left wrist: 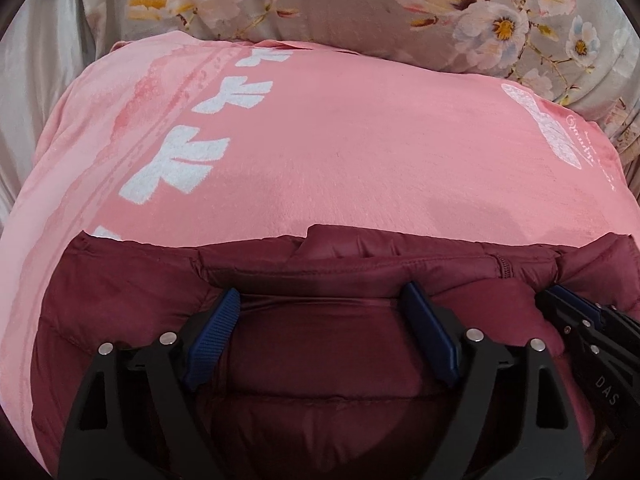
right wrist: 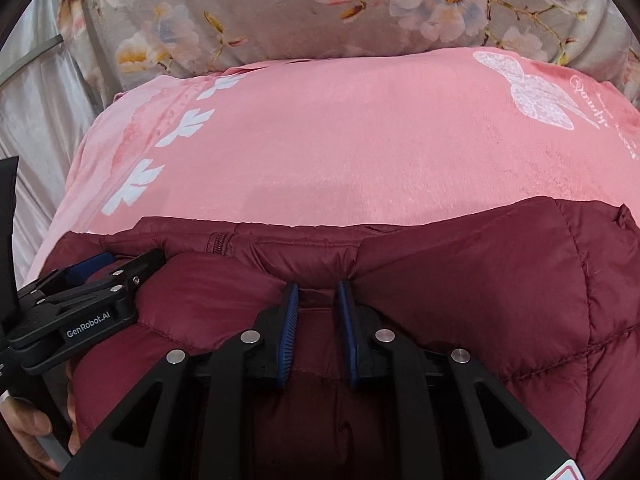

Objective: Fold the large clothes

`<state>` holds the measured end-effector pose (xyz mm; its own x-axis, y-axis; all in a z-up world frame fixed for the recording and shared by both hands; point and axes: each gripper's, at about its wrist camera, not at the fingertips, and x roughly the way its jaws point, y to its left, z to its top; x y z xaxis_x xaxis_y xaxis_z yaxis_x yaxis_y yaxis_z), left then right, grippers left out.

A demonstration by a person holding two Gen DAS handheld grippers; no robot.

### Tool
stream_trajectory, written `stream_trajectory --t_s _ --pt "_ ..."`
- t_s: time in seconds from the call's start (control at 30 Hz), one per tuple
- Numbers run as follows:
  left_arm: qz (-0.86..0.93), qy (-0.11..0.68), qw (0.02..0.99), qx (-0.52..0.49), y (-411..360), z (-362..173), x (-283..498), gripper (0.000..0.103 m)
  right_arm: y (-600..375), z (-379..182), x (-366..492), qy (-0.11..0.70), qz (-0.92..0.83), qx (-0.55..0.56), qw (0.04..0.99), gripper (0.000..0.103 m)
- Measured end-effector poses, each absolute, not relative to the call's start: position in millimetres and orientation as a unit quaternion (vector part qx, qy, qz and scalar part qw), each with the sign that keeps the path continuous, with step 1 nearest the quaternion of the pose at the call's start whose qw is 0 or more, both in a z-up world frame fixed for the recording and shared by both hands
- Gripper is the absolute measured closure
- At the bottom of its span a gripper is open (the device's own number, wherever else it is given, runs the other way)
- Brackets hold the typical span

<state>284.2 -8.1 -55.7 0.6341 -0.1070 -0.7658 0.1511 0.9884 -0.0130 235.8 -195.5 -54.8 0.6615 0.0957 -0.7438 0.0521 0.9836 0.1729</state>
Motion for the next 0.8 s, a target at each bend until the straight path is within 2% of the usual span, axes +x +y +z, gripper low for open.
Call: stream_trajectory --t_s 0.27,0.8 --pt "-0.062 0.422 0.903 0.043 -14.4 -61.4 287.4 0.016 -195.3 -58.4 237.9 0.409 0.011 0.090 0.908 0.086" --pt "-0.056 0.423 0.903 0.051 -17.2 -62.5 287.6 0.015 -193.7 -57.9 238.4 0.409 0.011 0.092 0.908 0.086"
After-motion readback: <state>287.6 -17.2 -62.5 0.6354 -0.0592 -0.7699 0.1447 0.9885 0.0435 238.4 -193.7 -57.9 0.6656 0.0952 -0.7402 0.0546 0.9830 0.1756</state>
